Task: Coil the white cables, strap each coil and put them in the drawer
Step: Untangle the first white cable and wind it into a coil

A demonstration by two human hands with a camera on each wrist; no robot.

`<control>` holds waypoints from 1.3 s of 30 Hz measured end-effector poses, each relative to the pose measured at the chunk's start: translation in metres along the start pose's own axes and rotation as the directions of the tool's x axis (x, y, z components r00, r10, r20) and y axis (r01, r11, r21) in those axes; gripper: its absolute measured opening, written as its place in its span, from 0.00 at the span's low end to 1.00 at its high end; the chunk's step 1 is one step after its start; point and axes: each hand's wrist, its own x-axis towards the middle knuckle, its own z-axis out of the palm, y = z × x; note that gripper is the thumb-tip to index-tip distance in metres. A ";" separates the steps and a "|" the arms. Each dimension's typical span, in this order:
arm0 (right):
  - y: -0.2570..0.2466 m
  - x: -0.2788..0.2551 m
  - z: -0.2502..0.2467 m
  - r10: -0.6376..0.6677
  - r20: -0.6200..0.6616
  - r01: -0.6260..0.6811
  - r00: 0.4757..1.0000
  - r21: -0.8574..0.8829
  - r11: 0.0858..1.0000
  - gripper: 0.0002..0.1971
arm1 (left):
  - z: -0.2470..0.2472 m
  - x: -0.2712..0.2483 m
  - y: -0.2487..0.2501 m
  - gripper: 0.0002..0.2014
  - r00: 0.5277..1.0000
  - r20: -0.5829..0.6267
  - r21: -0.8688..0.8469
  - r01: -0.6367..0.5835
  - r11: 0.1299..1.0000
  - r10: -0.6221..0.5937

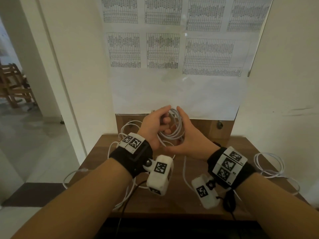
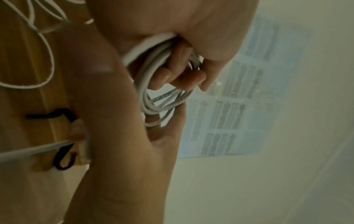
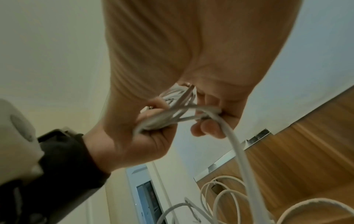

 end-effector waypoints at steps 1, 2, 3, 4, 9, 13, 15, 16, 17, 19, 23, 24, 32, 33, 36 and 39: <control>0.000 0.001 0.001 -0.003 -0.036 0.002 0.999 -0.016 1.000 0.65 | -0.001 -0.001 0.001 0.16 0.999 0.036 -0.062 0.014 0.998 -0.011; 0.001 0.002 0.001 -0.006 -0.084 0.005 0.996 -0.013 1.000 0.62 | -0.003 -0.002 0.001 0.17 0.997 0.073 -0.122 0.026 0.992 -0.017; 0.002 0.003 0.002 0.001 -0.138 0.001 0.990 0.012 1.000 0.60 | -0.004 -0.003 0.000 0.17 0.994 0.104 -0.165 0.034 0.986 -0.017; 0.002 0.003 0.003 0.014 -0.185 -0.004 0.983 0.054 0.999 0.57 | -0.004 -0.004 -0.002 0.17 0.992 0.122 -0.189 0.034 0.981 -0.011; 0.002 0.003 0.008 0.048 -0.357 0.007 0.933 0.150 0.989 0.49 | 0.005 -0.008 -0.013 0.12 0.987 0.136 -0.111 -0.067 0.992 0.081; -0.004 0.002 -0.002 0.207 -0.217 -0.101 0.954 0.416 0.904 0.34 | -0.001 -0.005 -0.007 0.18 0.985 0.148 -0.071 -0.073 0.995 0.083; -0.005 0.004 -0.009 0.309 -0.108 -0.183 0.945 0.606 0.774 0.28 | -0.002 -0.004 -0.004 0.18 0.987 0.137 -0.042 -0.079 0.996 0.084; -0.005 0.005 -0.011 0.340 -0.066 -0.223 0.938 0.638 0.737 0.29 | 0.000 -0.005 -0.004 0.18 0.987 0.134 -0.003 -0.086 0.996 0.085; -0.006 0.005 -0.012 0.352 -0.033 -0.243 0.935 0.662 0.709 0.29 | 0.001 -0.005 -0.004 0.19 0.987 0.137 0.042 -0.091 0.995 0.084; -0.010 0.004 -0.013 0.360 -0.036 -0.226 0.932 0.720 0.656 0.20 | 0.004 -0.006 -0.006 0.19 0.987 0.144 0.121 -0.084 0.989 0.067; -0.017 0.001 -0.017 0.363 -0.014 -0.190 0.932 0.833 0.520 0.10 | 0.000 -0.002 -0.009 0.16 0.991 0.110 0.178 -0.096 0.979 0.077; -0.018 0.000 -0.017 0.352 -0.005 -0.185 0.936 0.844 0.503 0.12 | -0.002 -0.001 -0.010 0.14 0.992 0.091 0.167 -0.098 0.981 0.083; -0.031 0.001 0.004 0.392 -0.035 -0.182 0.919 0.846 0.502 0.21 | 0.007 0.002 -0.004 0.20 0.987 -0.098 0.164 -0.111 0.980 0.128; -0.032 0.000 0.005 0.374 -0.042 -0.181 0.926 0.822 0.540 0.22 | 0.006 0.004 -0.002 0.19 0.986 -0.090 0.162 -0.123 0.979 0.138; -0.034 -0.007 0.003 0.221 0.019 -0.165 0.975 0.729 0.665 0.20 | 0.003 0.005 -0.001 0.17 0.983 -0.084 0.131 -0.153 0.980 0.164; -0.031 -0.013 -0.001 0.001 0.065 -0.035 0.998 0.519 0.854 0.31 | 0.001 0.009 -0.001 0.18 0.975 -0.140 0.090 -0.163 0.983 0.174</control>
